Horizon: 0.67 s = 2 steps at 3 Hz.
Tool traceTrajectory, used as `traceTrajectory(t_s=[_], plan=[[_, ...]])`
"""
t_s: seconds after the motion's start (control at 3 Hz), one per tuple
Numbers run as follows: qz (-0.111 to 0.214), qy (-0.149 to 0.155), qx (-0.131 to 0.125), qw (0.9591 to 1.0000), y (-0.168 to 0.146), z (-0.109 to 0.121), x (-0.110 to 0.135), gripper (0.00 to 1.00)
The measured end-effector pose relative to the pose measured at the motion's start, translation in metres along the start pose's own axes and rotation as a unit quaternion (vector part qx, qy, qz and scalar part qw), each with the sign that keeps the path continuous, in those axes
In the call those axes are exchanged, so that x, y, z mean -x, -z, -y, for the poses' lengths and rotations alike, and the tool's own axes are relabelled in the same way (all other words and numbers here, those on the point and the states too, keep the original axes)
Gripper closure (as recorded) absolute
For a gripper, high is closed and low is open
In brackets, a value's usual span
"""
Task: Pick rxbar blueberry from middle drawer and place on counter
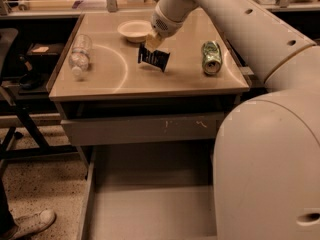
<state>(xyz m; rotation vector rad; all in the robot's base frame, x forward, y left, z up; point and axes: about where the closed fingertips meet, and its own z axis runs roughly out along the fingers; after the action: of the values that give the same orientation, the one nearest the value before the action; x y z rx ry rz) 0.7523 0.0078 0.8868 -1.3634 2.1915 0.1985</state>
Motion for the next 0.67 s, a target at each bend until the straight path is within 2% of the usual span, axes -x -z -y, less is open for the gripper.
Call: traceTrajectory(t_s=[0.67], plan=[[0.000,0.000,0.000,1.0000,-0.0001,0.0000,0.0000,0.13]])
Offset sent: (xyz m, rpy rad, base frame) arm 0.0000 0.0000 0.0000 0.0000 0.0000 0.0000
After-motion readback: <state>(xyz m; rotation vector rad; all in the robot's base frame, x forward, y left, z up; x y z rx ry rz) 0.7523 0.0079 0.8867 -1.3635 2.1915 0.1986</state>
